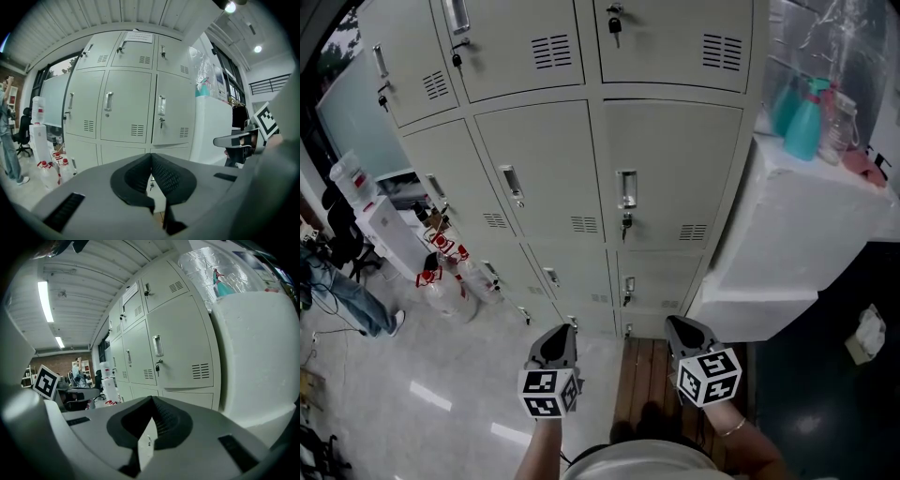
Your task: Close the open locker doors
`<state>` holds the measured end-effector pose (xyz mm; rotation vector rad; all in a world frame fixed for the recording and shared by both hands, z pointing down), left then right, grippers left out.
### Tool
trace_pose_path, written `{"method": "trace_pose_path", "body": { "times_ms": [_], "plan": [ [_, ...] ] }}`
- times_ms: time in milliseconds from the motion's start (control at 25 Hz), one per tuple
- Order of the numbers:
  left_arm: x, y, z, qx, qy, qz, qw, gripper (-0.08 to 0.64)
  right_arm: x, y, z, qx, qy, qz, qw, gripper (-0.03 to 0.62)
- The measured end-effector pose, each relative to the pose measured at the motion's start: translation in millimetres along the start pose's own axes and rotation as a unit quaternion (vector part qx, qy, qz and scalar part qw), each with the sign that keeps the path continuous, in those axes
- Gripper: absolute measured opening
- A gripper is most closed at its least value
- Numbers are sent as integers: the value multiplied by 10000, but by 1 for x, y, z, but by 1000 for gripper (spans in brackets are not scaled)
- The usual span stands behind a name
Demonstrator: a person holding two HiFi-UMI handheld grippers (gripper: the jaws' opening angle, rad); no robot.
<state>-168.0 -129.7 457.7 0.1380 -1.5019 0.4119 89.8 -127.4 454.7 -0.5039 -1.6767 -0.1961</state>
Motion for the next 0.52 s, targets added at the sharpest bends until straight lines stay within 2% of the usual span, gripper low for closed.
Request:
{"method": "trace_pose_path", "body": {
  "times_ms": [520],
  "plan": [
    [-3,-1,7,-91,2,-40,10000,20,3,-9,0,-21,-7,77,10000,3]
  ]
}}
Point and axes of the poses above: the fingertips, and each gripper's own axes: y backward along the fingers, z to its left, x out of its underside, the point moved 7 cm from there along y, backward along the fingers, and after that the axes turned 6 degrees about -z, right-handed, at the moved point
